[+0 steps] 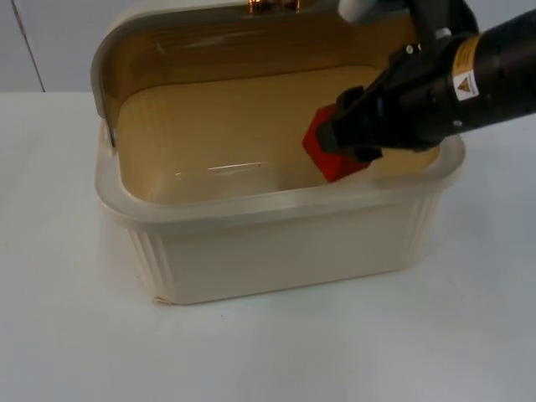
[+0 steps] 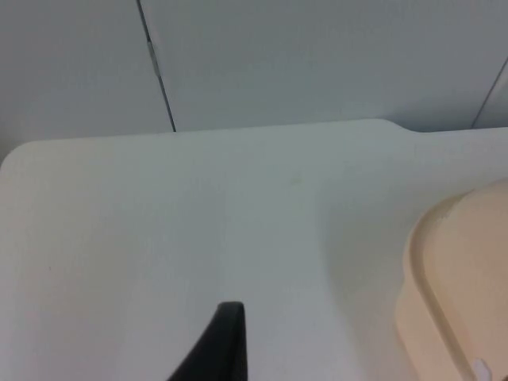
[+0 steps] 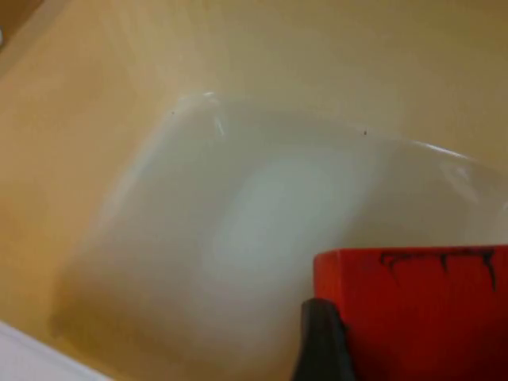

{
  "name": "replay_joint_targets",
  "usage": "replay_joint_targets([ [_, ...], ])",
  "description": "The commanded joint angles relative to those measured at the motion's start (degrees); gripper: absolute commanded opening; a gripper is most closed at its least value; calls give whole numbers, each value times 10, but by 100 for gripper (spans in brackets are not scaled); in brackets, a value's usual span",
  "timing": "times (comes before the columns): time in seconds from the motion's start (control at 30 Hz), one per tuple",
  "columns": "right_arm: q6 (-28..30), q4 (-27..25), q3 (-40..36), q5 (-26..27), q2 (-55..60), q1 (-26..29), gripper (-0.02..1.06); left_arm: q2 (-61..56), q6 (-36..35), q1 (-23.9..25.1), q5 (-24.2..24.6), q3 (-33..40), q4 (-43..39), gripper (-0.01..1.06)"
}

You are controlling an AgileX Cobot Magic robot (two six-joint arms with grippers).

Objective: Open the box lid with the left hand, place the block into the box with the right hand, then close the box lid with the left hand.

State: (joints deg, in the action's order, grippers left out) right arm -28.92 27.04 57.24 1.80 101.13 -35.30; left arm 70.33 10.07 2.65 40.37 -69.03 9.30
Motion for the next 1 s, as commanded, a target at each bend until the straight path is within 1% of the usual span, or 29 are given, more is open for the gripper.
replay_joint_targets([
  [0.0, -2, -6, 0, 24, 3, 2, 0, -7, 2, -4, 2, 2, 6, 105],
  [0.17, -1, -6, 19, 21, 8, 2, 0, -7, 4, -4, 2, 2, 5, 105],
  [0.23, -1, -6, 40, 6, 14, 4, 0, -7, 5, -4, 3, 2, 5, 105],
  [0.33, -1, -6, 53, -3, 20, 8, 0, -7, 5, -4, 3, 2, 5, 105],
  [0.47, -5, -6, 73, -34, 41, 9, 0, -7, 5, -4, 4, 2, 4, 105],
  [0.53, -5, -6, 73, -35, 43, 9, 0, -7, 5, -4, 4, 2, 4, 105],
  [0.6, -15, -6, 73, -39, 46, 9, 4, -7, 6, -4, 4, 2, 4, 105],
  [0.67, -15, -6, 73, -41, 46, 9, 13, -7, 6, -4, 7, 2, 4, 105],
  [0.7, -15, -6, 73, -41, 46, 9, 13, -7, 6, -4, 7, 2, 4, 105],
  [0.73, -17, -6, 73, -41, 46, 9, 18, -7, 7, -4, 7, 2, 4, 105],
  [0.83, -18, -4, 73, -41, 46, 9, 42, -7, 12, -4, 7, 2, 4, 105],
  [0.9, -18, -4, 73, -41, 46, 9, 65, -7, 12, -4, 7, 2, 4, 105],
  [0.93, -18, -4, 73, -41, 46, 9, 65, -7, 12, -4, 7, 2, 4, 105],
  [0.97, -18, -4, 73, -41, 46, 9, 79, -7, 12, -4, 7, 2, 4, 105],
])
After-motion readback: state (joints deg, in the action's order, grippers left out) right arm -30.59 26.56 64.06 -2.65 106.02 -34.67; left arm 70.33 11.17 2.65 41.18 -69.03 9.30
